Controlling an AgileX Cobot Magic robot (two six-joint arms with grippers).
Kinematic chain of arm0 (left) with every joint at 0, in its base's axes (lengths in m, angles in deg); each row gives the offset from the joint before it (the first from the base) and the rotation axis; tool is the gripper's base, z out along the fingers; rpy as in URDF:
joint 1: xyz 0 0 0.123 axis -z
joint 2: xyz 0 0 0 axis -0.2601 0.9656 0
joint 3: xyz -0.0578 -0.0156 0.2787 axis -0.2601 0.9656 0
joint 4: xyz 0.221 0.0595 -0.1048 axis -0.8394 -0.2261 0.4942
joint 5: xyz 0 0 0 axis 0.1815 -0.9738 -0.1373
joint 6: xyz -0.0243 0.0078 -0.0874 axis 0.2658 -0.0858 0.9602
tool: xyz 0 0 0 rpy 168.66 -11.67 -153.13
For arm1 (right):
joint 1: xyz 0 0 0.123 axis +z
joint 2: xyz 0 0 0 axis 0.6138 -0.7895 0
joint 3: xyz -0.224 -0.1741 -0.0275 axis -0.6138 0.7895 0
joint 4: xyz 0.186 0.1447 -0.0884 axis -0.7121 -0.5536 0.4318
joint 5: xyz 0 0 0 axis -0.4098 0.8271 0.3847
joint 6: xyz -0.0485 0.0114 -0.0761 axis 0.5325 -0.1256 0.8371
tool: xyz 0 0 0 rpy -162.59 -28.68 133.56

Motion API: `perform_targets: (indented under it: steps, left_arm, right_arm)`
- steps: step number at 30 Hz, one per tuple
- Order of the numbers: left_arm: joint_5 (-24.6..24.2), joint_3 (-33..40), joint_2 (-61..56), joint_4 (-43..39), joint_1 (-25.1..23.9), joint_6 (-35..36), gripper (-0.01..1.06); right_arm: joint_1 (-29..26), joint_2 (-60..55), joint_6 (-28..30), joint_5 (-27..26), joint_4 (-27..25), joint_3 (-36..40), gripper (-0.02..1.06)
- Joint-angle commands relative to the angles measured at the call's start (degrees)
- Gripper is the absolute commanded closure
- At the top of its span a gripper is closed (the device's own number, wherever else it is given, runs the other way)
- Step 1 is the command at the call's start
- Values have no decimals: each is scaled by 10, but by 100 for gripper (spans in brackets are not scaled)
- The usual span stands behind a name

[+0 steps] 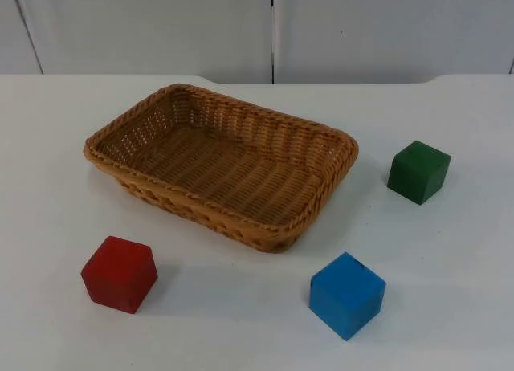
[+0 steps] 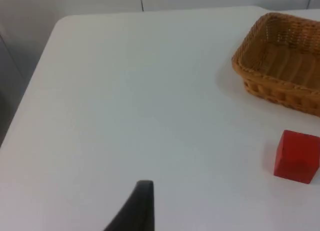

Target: Pick up one cube with each hand and place exactly two cubes into the same basket, leaving the remaining cube outside.

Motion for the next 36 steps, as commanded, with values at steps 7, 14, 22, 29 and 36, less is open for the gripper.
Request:
perform_targets:
  steps: [7, 14, 22, 29, 36]
  left_arm:
    - [2, -6, -2, 13, 0, 2, 0]
    - [2, -6, -2, 28, 0, 2, 0]
    - [8, -6, -2, 34, 0, 2, 0]
    - [17, -6, 24, 59, 0, 2, 0]
    - [48, -6, 69, 74, 0, 2, 0]
  right_arm:
    - [-3, -43, 1, -10, 2, -2, -1]
    - [-3, -81, 1, -10, 2, -2, -1]
    - [-3, -129, 1, -10, 2, -2, -1]
    - [-3, -158, 1, -18, 2, -18, -1]
    - [-3, -179, 29, -44, 2, -50, -1]
